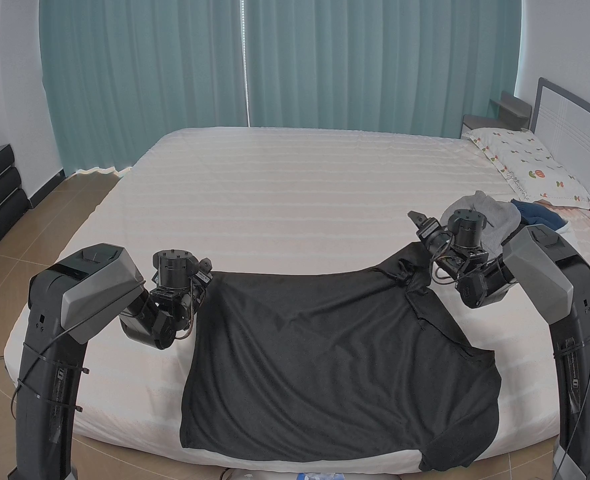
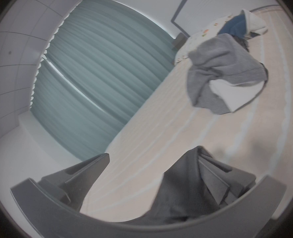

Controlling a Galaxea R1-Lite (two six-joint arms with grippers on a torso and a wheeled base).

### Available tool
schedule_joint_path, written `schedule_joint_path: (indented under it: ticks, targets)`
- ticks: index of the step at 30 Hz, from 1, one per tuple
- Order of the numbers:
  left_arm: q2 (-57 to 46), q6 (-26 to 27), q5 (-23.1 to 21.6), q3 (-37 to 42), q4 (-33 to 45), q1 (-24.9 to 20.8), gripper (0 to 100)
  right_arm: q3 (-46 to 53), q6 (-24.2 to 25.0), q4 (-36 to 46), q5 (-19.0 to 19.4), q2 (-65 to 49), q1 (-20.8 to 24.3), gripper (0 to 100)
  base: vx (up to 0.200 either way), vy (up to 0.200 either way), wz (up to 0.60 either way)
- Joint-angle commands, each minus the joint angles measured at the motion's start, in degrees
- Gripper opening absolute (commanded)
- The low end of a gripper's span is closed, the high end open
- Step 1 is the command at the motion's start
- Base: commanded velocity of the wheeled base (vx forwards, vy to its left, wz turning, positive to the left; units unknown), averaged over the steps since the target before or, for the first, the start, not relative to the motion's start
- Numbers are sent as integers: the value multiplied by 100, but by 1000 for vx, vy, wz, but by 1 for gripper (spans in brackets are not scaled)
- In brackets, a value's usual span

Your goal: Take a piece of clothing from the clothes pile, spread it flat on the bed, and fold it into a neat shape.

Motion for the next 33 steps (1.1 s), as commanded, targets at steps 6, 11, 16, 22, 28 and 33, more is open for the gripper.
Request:
schedule_joint_path:
  ticks: [6, 11, 16, 22, 28, 33]
  targets:
    - [34, 2, 1, -12, -5, -17, 100, -126, 76, 196, 16, 593, -261, 100, 0, 0, 0]
    - [34, 2, 1, -12, 13, -17, 100, 323, 50, 240, 69, 320, -261, 100, 0, 0, 0]
    - [43, 2, 1, -12, 22, -17, 100, 973, 59, 222, 543, -427, -332, 100, 0, 0, 0]
    - [43, 2, -8, -21, 57, -17, 100, 1544, -152, 240, 869, -937, -296, 100, 0, 0, 0]
    - [43, 2, -8, -21, 57, -26, 100, 2151, -917, 503, 869, -1077, -244, 100, 0, 0, 0]
    - [43, 2, -8, -21, 57, -26, 100, 2493, -820, 389, 886, -1192, -156, 100, 0, 0, 0]
